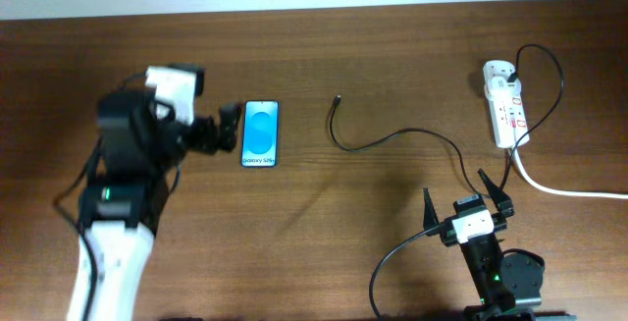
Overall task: Plug charger to phone and switch on socket
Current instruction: 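Reach the left gripper over the blue phone and grasp it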
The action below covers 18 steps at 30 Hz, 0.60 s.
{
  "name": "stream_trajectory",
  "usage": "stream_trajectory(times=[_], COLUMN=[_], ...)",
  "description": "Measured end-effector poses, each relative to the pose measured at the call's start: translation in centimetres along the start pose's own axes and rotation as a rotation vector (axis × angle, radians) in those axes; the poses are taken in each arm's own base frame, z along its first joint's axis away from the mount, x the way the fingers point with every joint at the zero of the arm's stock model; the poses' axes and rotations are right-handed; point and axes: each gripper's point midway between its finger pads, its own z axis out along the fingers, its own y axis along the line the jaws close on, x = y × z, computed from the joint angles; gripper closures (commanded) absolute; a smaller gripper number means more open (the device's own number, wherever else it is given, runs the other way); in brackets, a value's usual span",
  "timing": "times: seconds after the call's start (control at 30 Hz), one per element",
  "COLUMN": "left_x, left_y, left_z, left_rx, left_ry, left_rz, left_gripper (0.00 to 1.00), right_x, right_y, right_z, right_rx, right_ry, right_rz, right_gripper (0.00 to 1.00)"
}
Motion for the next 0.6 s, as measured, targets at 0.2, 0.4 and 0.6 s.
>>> stream_trajectory(times=[0.2, 0.4, 0.6], left_x=[-0.5, 4.6, 8.6], left_y=[-3.1, -4.6, -2.7], left_z=[7.3, 13.8, 16.7], left_rx=[0.042, 0.04, -0.099], left_ry=[0.433, 0.633, 0.738], left_rz=[0.042, 0.147, -0.03], left_gripper=[0.01, 0.01, 0.01], right_x=[-0.1, -0.1, -0.1], right_y=[0.0, 0.0, 0.0], right_z=[0.0, 0.0, 0.0], right_rx=[0.001, 0.001, 0.001], right_ry=[-0.002, -0.002, -0.002], right_rz=[0.0, 0.0, 0.0], right_gripper=[0.02, 0.02, 0.02])
